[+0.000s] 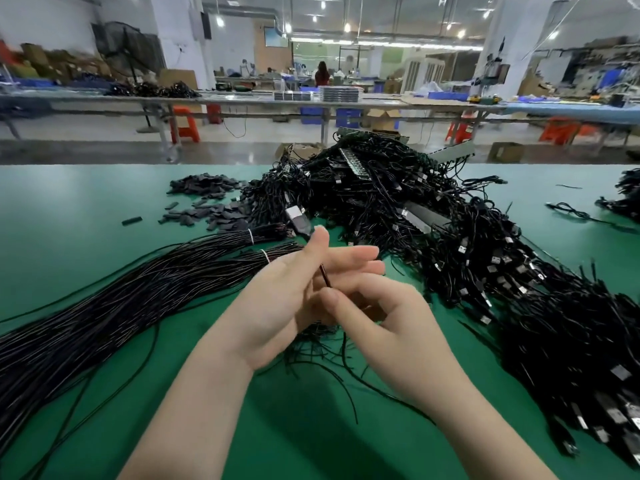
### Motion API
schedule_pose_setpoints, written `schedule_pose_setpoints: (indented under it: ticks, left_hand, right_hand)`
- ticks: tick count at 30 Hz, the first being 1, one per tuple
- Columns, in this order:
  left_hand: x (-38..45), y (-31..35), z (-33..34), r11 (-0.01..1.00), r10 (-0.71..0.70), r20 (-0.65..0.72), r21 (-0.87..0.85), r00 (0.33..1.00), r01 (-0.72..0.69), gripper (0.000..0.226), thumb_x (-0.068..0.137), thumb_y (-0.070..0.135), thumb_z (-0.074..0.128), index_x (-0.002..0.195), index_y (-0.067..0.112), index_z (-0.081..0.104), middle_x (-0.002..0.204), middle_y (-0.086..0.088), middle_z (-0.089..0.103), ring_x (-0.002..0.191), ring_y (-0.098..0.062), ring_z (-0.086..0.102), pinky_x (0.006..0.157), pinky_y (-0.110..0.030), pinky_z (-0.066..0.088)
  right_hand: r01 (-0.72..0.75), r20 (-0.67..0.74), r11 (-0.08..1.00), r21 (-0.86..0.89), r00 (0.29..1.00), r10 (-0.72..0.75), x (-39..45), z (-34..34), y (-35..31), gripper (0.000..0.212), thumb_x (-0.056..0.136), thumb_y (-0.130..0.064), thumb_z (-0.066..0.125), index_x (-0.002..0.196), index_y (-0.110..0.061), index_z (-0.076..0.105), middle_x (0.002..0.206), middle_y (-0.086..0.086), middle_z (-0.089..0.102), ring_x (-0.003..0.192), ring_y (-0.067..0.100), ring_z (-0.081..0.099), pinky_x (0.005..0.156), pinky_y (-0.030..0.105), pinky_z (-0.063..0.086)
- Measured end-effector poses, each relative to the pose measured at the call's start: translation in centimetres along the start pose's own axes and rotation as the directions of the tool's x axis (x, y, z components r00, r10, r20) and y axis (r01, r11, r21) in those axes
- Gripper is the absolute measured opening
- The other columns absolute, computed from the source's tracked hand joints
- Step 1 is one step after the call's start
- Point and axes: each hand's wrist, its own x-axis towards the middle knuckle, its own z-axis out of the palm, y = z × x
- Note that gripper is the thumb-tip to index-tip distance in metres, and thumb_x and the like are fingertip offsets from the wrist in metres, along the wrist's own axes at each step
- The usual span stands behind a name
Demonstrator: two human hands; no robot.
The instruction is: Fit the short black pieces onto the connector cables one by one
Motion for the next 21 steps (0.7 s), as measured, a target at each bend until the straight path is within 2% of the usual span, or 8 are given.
schedule_pose_setpoints:
  ticks: [3, 5, 8, 10, 13, 17, 19, 21]
  left_hand:
    - [-0.2, 0.2, -0.2, 1.0, -0.009, 0.057, 0.011, 0.998, 0.009, 0.053, 0.09, 0.058, 0.04, 0.111, 0.024, 0.074, 0.118, -0.005, 0.071, 0.113, -0.021, 0.066, 0.093, -0.036, 0.049]
    - [-0.2, 0.4, -0.3, 0.998, -0.004, 0.058, -0.059, 0.998, 0.007, 0.049, 0.089, 0.054, 0.043, 0.106, 0.022, 0.076, 0.115, -0.009, 0.072, 0.112, -0.025, 0.066, 0.096, -0.041, 0.051]
    - [-0.4, 1.0, -0.6, 0.975, -0.016, 0.096, -0.218, 0.995, 0.037, 0.05, 0.089, 0.05, 0.04, 0.095, 0.021, 0.079, 0.102, -0.009, 0.076, 0.097, -0.02, 0.072, 0.076, -0.028, 0.059]
    - [-0.9, 1.6, -0.9, 0.964, -0.038, 0.167, -0.252, 0.985, 0.08, 0.05, 0.088, 0.051, 0.041, 0.087, 0.021, 0.08, 0.089, -0.005, 0.077, 0.085, -0.018, 0.075, 0.068, -0.027, 0.059]
    - [-1.7, 2.0, -1.1, 0.97, -0.075, 0.301, -0.201, 0.951, 0.14, 0.046, 0.086, 0.051, 0.046, 0.076, 0.019, 0.078, 0.072, -0.005, 0.075, 0.07, -0.02, 0.074, 0.063, -0.027, 0.057]
    - [-2.1, 1.7, -0.6, 0.954, -0.301, 0.561, 0.177, 0.771, 0.244, 0.052, 0.096, 0.057, 0.042, 0.091, 0.017, 0.075, 0.082, -0.006, 0.076, 0.076, -0.018, 0.073, 0.073, -0.028, 0.055]
    - [-1.7, 0.9, -0.3, 0.895, -0.394, 0.466, 0.391, 0.792, 0.215, 0.057, 0.094, 0.061, 0.037, 0.106, 0.018, 0.072, 0.099, -0.003, 0.076, 0.091, -0.015, 0.072, 0.086, -0.026, 0.054]
    - [-1.2, 0.0, 0.1, 0.908, -0.35, 0.293, 0.34, 0.89, 0.245, 0.05, 0.089, 0.057, 0.04, 0.111, 0.022, 0.069, 0.112, 0.001, 0.073, 0.107, -0.012, 0.068, 0.101, -0.03, 0.049]
  right_hand:
    - [0.003, 0.042, 0.999, 0.042, 0.999, -0.005, 0.0, 0.1, 0.1, 0.016, 0.092, -0.017, 0.063, 0.08, -0.019, 0.074, 0.069, -0.004, 0.068, 0.062, 0.012, 0.059, 0.059, 0.021, 0.046]
    - [-0.044, 0.205, 0.991, 0.124, 0.979, 0.018, -0.1, 0.2, 0.3, 0.028, 0.096, -0.02, 0.057, 0.075, -0.031, 0.072, 0.064, -0.004, 0.063, 0.059, 0.003, 0.055, 0.06, 0.013, 0.043]
    - [-0.348, 0.546, 0.884, 0.313, 0.827, 0.133, -0.3, 0.1, 1.4, 0.024, 0.098, -0.027, 0.051, 0.092, -0.034, 0.074, 0.066, -0.004, 0.06, 0.062, 0.009, 0.057, 0.066, 0.019, 0.049]
    - [-0.474, 0.647, 0.851, 0.228, 0.727, 0.232, -0.4, -0.4, 2.5, 0.025, 0.093, -0.041, 0.053, 0.09, -0.028, 0.075, 0.062, -0.003, 0.055, 0.057, 0.012, 0.053, 0.061, 0.021, 0.047]
    - [-0.37, 0.58, 0.925, -0.087, 0.736, 0.349, 0.1, -1.8, 3.9, 0.043, 0.088, -0.052, 0.06, 0.061, -0.019, 0.062, 0.054, 0.003, 0.039, 0.049, 0.014, 0.037, 0.047, 0.02, 0.033]
    - [-0.409, 0.333, 0.911, -0.05, 0.853, 0.402, 0.9, -4.6, 3.0, 0.056, 0.075, -0.061, 0.061, 0.056, -0.012, 0.044, 0.05, -0.006, 0.028, 0.046, 0.011, 0.021, 0.043, 0.021, 0.019]
    - [-0.443, 0.323, 0.894, 0.072, 0.858, 0.399, 0.9, -5.7, 1.6, 0.049, 0.085, -0.058, 0.055, 0.06, -0.016, 0.054, 0.049, -0.01, 0.029, 0.045, 0.01, 0.021, 0.043, 0.019, 0.02]
    - [-0.408, 0.361, 0.897, 0.171, 0.873, 0.328, 0.6, -6.0, 0.1, 0.044, 0.094, -0.05, 0.051, 0.074, -0.014, 0.065, 0.051, -0.013, 0.03, 0.045, 0.007, 0.023, 0.044, 0.016, 0.024]
